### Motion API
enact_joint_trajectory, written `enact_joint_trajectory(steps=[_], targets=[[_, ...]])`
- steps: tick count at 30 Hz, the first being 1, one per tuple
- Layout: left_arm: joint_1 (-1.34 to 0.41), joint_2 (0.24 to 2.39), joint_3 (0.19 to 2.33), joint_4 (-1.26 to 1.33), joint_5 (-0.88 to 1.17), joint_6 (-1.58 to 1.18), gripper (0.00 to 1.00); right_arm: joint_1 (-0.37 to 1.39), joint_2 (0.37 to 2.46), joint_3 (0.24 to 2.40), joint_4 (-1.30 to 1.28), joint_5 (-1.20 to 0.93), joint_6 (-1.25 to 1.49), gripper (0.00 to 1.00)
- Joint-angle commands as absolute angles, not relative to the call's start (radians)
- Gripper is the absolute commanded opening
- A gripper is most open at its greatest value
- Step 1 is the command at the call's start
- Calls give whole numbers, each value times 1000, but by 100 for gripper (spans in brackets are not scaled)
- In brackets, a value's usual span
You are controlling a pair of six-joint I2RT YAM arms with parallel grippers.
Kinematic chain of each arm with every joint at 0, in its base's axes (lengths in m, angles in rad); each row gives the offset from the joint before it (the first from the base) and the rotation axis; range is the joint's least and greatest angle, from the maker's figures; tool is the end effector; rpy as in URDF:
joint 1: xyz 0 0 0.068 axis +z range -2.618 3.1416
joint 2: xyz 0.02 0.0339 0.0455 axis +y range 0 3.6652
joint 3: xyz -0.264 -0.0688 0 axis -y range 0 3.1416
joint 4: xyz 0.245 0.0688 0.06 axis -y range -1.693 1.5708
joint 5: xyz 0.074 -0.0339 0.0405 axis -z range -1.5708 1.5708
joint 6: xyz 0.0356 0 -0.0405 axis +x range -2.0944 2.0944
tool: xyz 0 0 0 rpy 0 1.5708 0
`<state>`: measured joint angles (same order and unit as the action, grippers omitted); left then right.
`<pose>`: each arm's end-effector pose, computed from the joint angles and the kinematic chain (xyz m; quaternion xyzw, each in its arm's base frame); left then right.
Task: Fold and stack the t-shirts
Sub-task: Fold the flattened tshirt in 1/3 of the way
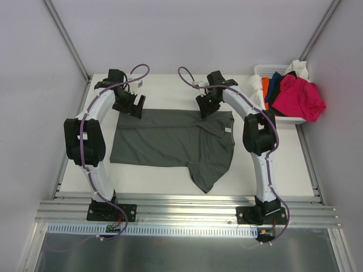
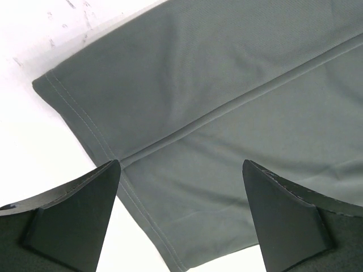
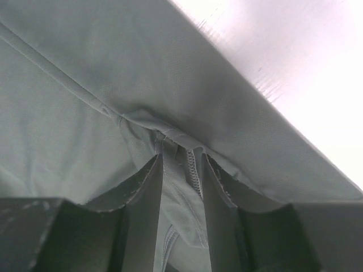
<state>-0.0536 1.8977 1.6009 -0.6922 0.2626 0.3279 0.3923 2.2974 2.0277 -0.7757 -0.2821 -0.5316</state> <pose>0.4151 -0.0315 0.2587 0.2169 0.9254 -0.0854 0.2988 0.4599 0.2010 0.2098 -0.4588 0.8396 0.1175 0.2659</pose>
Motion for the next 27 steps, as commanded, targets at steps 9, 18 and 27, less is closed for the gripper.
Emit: enact_joint_trajectory(steps=[9,18,27], targets=[[-74,1838,1591,-710,296,310,89,391,2220,1942,-828,-325,-548,33],[-74,1841,1582,-707,319,301,89,425,2168,1904,-844,-325,-551,27],[-74,1862,1571,-652,380,262,89,554,2065,1816,-854,-292,-551,30]])
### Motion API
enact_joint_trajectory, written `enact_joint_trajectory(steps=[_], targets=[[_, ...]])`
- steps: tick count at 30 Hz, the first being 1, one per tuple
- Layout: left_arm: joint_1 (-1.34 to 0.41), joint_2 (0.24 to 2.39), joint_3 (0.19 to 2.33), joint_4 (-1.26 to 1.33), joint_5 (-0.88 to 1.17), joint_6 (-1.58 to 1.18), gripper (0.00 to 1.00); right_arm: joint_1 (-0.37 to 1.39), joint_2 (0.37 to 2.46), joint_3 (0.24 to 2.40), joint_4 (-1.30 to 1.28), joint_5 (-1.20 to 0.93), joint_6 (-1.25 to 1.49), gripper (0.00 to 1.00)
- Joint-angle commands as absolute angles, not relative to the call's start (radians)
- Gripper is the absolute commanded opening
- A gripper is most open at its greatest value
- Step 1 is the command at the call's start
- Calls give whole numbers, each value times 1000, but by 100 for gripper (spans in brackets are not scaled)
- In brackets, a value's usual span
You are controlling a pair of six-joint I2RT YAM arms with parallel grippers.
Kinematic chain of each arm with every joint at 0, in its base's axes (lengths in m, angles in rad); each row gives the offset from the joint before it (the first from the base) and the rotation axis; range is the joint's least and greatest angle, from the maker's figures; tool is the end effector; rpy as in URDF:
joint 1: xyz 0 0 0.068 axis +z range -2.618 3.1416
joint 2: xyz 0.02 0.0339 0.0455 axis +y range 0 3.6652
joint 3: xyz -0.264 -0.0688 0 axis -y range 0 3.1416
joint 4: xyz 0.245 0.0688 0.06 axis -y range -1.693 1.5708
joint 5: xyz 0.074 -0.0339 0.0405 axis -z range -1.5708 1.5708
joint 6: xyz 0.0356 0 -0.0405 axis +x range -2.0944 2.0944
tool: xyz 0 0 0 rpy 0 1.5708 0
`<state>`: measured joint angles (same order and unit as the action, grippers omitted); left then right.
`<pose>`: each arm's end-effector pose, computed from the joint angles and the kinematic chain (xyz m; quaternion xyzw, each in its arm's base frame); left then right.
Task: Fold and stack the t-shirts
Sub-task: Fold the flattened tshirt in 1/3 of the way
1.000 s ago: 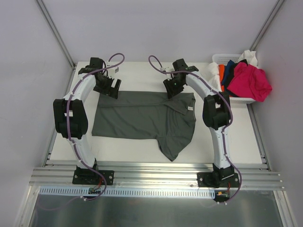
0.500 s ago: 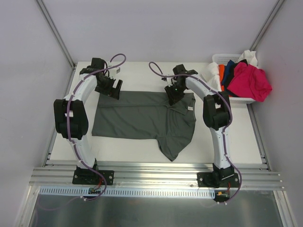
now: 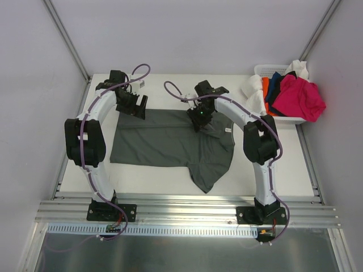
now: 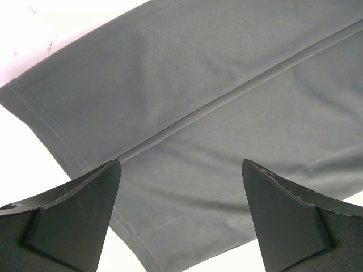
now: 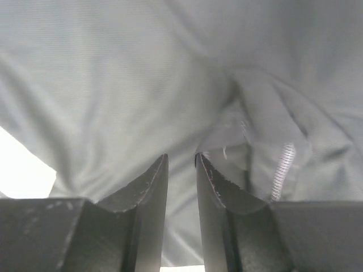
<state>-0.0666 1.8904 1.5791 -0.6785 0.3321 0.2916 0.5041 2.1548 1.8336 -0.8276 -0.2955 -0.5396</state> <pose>0.4119 -0.0391 0.2562 0.2149 0.9214 -0.1256 0.2985 0.3989 0.2319 0.2148 -0.5088 0.8231 0.1402 0.2097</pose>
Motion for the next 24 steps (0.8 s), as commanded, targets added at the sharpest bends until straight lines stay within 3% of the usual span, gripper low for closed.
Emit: enact_joint_trajectory(steps=[1,13,24], targets=[[-74,1862,1572,-647,383,256,88,564,2057,1804,-854,-291,-549,30],[-74,1818,1578,-640,373,293,90,615,1908,1635,-818,-201,-561,34],[-80,1741,1474,-644,353,250,90,422,2167,1968,-813,-233,-578,37]])
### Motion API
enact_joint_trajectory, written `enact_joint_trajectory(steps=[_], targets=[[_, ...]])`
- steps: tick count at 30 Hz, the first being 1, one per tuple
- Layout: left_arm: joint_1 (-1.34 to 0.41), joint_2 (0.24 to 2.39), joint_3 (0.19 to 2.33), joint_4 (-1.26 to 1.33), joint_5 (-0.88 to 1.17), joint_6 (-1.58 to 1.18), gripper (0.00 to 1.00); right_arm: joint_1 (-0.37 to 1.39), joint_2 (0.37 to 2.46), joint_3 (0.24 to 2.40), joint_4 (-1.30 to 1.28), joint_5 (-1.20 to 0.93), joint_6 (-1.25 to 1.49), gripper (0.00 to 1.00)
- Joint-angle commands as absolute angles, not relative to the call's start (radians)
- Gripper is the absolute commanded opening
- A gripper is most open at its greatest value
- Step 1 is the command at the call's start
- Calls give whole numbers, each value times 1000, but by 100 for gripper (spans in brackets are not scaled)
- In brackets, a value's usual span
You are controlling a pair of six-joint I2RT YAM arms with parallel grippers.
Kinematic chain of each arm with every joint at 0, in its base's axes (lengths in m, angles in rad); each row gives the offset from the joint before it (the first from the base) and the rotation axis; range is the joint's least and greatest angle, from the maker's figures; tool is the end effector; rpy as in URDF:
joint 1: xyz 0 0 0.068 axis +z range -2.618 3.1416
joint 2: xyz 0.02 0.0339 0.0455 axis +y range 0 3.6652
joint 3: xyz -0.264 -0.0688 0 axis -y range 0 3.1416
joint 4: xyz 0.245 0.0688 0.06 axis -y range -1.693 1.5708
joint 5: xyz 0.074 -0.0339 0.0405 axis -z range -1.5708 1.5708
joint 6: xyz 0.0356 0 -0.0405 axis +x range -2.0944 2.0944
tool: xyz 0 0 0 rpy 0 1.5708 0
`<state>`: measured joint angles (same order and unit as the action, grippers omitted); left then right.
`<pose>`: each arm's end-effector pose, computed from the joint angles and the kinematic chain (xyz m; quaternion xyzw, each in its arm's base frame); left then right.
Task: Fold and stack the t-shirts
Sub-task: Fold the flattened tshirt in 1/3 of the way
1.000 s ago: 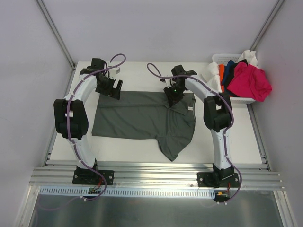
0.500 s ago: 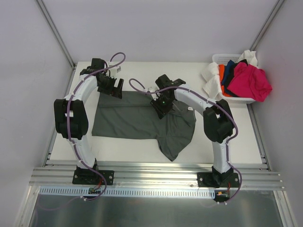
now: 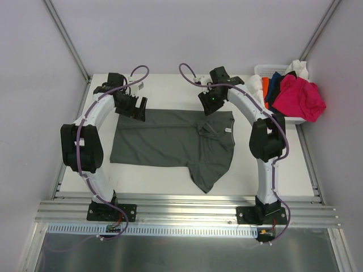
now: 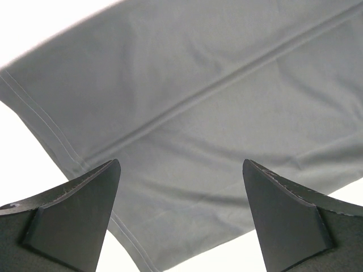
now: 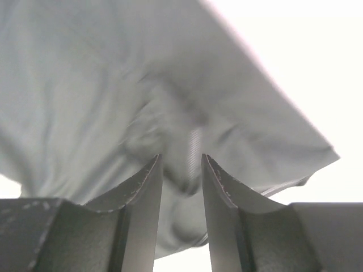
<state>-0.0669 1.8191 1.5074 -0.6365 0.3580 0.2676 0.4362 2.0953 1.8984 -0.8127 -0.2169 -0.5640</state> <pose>0.3973 -0.0391 0.2642 0.2097 0.9146 -0.1384 0.3169 0.4156 0.2022 0.2608 -0.4844 0.8239 0.0862 0.2814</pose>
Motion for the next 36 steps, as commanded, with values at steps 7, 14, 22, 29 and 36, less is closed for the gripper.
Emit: enact_joint_trajectory(steps=[7,14,22,29,36], targets=[[-112,1669,1373,-667,301,302,91,399,2285,2071,-792,-265,-554,37],[-114,1681,1376,-669,288,305,91,403,2274,2053,-796,-293,-534,37],[-114,1732,1430,-655,331,285,90,446,2132,1898,-813,-278,-538,36],[-114,1753,1468,-623,373,265,89,592,2042,1833,-822,-288,-503,37],[-112,1717,1430,-609,367,291,90,670,2020,1821,-807,-235,-497,37]])
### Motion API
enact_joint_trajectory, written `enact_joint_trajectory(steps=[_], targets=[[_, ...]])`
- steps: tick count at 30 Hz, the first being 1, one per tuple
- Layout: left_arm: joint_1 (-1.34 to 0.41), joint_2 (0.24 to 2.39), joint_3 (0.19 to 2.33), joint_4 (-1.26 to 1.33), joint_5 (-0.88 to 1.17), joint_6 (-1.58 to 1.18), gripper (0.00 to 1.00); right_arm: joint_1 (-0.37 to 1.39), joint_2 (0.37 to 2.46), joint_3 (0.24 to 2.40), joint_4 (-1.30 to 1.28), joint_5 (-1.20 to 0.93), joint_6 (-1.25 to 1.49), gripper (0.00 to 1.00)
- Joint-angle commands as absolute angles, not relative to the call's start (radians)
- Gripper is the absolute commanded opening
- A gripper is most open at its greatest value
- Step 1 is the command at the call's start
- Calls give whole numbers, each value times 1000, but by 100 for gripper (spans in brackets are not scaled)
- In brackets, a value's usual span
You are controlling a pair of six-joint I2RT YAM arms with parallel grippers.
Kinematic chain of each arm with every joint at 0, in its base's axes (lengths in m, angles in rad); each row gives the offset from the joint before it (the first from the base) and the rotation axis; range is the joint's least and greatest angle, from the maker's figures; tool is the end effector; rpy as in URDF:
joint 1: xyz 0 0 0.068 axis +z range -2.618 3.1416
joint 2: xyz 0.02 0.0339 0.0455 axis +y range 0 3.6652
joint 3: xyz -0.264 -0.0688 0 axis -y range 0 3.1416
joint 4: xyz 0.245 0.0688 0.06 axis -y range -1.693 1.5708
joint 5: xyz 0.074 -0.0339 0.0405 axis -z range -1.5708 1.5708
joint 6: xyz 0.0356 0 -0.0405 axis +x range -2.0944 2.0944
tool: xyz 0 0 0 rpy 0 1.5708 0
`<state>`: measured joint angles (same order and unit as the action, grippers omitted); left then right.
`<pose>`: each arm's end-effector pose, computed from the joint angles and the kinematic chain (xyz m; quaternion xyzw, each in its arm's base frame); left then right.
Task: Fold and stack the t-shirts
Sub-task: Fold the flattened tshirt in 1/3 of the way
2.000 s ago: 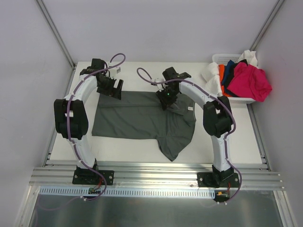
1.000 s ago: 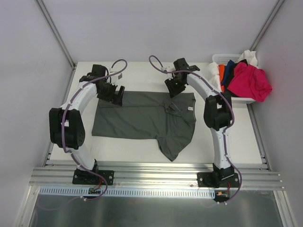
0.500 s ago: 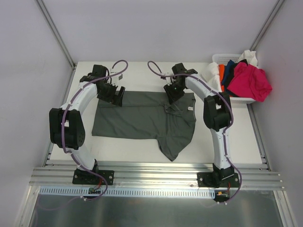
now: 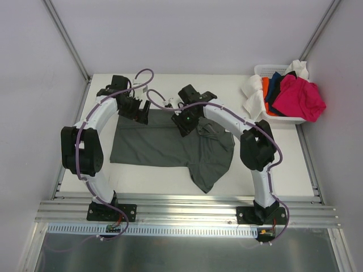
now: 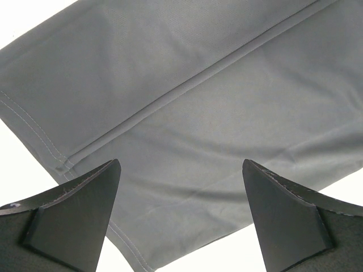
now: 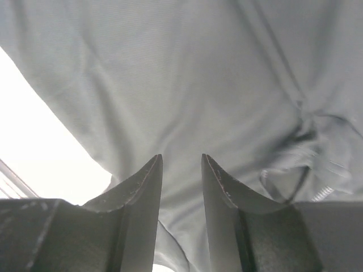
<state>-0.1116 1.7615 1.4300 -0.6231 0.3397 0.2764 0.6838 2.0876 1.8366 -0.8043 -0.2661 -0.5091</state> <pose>0.3797 -0.0545 0.2619 0.2314 0.9117 -0.1359 0.3111 0.3476 0.2954 0.2460 -0.5663 0.7739 0.1498 0.2405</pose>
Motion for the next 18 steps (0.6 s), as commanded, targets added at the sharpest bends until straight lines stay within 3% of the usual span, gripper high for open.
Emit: enact_joint_trajectory(steps=[1,9,18], targets=[[-112,1715,1421,-609,371,290,90,666,2016,1807,-802,-223,-514,37],[-112,1684,1381,-609,368,285,90,577,2019,1767,-790,-212,-538,37],[-112,1678,1376,-612,350,304,91,552,2126,1891,-782,-215,-531,37]])
